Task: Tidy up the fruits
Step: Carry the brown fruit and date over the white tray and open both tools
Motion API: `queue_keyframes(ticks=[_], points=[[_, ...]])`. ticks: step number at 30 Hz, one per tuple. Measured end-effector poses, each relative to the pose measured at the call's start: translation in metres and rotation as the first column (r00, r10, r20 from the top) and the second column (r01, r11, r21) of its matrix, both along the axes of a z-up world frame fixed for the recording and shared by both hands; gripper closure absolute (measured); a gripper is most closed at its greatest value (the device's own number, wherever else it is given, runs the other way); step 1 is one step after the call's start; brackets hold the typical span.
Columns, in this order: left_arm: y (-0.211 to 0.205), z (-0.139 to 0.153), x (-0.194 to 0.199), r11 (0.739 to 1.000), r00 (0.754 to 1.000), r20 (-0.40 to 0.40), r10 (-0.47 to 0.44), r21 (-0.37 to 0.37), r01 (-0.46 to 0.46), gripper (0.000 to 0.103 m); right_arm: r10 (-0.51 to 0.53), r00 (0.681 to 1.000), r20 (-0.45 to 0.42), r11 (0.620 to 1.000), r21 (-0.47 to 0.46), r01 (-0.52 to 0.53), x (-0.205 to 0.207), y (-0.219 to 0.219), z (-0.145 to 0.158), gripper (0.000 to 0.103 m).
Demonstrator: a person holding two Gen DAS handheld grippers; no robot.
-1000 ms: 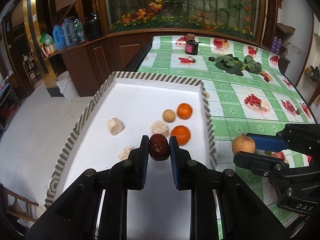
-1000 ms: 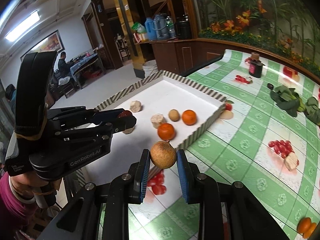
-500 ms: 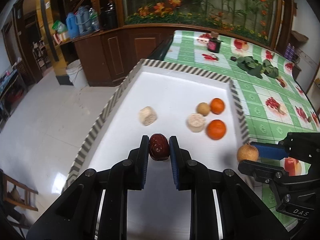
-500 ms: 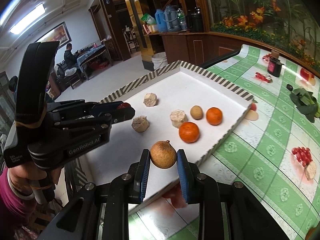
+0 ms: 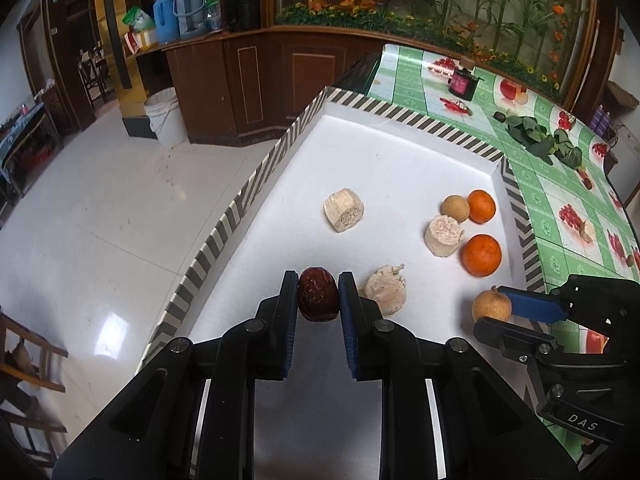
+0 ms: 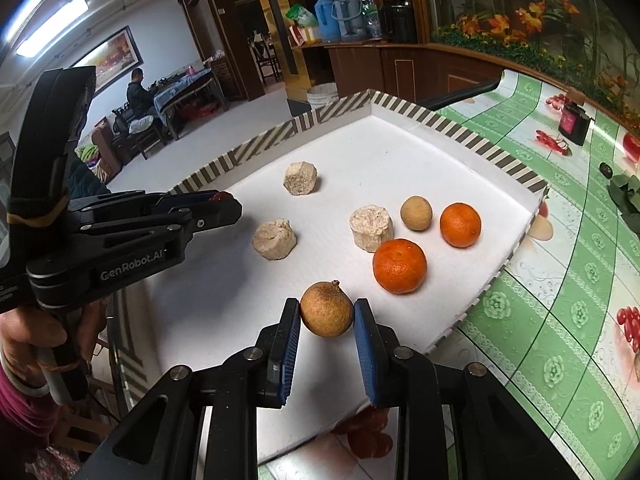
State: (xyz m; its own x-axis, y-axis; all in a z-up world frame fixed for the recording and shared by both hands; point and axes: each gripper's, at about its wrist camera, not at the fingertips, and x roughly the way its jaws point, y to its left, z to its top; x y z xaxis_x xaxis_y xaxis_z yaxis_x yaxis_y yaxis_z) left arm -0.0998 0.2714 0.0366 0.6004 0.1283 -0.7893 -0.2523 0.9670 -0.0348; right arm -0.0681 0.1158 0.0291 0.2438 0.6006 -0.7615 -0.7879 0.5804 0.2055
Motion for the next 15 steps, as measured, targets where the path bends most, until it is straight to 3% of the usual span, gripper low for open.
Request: queue_keyframes(ticks=[8, 10, 14, 15], points=[[0.001, -0.010, 0.000, 0.999, 1.000, -0.028, -0.011, -0.043, 0.010, 0.083, 0.021, 0.999, 0.041, 0.999, -0.033, -0.019, -0.003, 0.010, -0.004, 0.074], [0.003, -0.012, -0.002, 0.998, 0.999, -0.032, -0.014, -0.064, 0.012, 0.080, 0.021, 0.999, 0.036, 1.000, -0.018, -0.021, -0.004, 0.009, -0.002, 0.063], [0.005, -0.007, -0.007, 0.996, 1.000, -0.007, -0.011, -0.090, 0.011, 0.046, 0.014, 1.000, 0.024, 1.000, 0.004, -0.014, -0.005, 0.002, 0.002, 0.062], [0.005, -0.003, -0.010, 0.995, 1.000, 0.012, -0.013, -0.098, 0.014, 0.044, 0.011, 1.000, 0.025, 1.000, 0.008, -0.011, -0.006, -0.001, 0.003, 0.062]])
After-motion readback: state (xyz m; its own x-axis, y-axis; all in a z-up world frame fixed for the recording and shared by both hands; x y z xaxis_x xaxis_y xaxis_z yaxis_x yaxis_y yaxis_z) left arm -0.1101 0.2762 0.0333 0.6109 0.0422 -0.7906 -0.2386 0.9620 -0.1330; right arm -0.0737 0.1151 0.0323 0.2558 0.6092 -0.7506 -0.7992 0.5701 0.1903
